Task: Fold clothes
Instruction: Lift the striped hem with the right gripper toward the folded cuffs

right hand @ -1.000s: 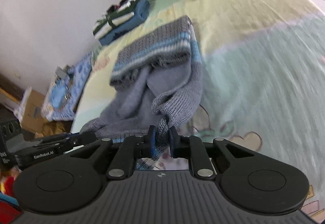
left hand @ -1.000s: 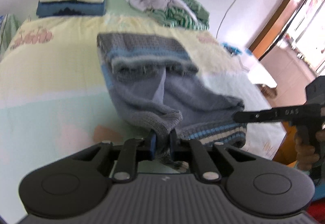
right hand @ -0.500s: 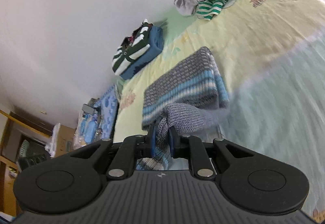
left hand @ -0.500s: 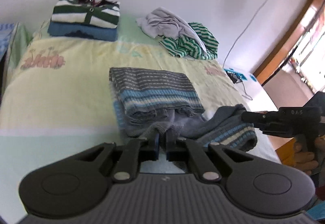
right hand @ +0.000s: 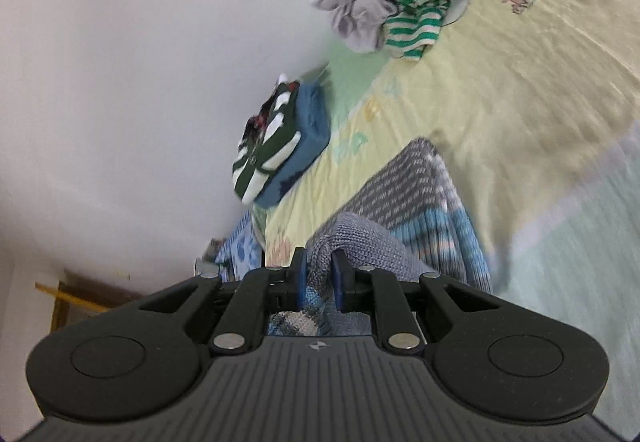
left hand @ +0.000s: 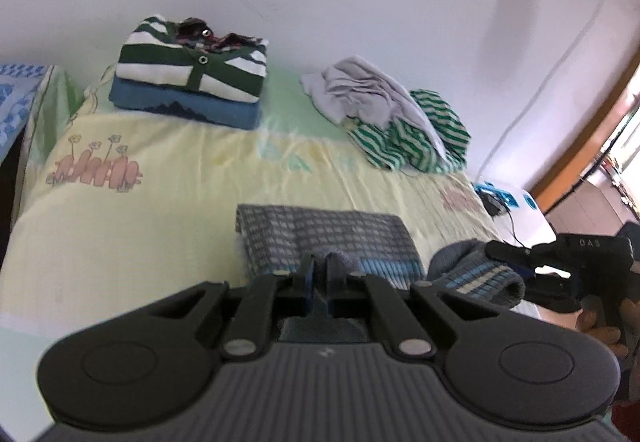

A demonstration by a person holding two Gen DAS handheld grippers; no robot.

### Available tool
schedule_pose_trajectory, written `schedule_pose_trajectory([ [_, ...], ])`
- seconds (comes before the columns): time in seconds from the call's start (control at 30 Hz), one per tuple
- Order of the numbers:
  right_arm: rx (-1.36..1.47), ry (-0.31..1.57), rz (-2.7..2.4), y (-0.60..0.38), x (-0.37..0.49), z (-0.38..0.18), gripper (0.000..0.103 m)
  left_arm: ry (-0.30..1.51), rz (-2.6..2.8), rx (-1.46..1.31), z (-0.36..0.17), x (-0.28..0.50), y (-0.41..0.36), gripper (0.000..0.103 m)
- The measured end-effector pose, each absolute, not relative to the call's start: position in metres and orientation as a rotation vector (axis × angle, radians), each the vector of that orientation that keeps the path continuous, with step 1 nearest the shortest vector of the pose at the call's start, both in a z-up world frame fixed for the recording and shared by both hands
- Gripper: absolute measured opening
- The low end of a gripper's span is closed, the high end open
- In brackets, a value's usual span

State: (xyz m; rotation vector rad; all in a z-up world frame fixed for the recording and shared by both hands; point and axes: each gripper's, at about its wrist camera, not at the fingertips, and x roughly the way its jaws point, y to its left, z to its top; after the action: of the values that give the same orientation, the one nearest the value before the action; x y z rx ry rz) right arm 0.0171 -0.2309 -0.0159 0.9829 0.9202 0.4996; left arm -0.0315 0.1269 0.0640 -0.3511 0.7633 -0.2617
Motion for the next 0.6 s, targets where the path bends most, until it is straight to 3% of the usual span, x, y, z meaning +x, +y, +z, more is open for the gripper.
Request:
schedule_pose_trajectory([
  [0.6,1.131,0.947,0.341,-0.224,0.080,-0.069,0.014,0.767,-0.162,-0.402,0.041,0.046,0.143,0.000],
])
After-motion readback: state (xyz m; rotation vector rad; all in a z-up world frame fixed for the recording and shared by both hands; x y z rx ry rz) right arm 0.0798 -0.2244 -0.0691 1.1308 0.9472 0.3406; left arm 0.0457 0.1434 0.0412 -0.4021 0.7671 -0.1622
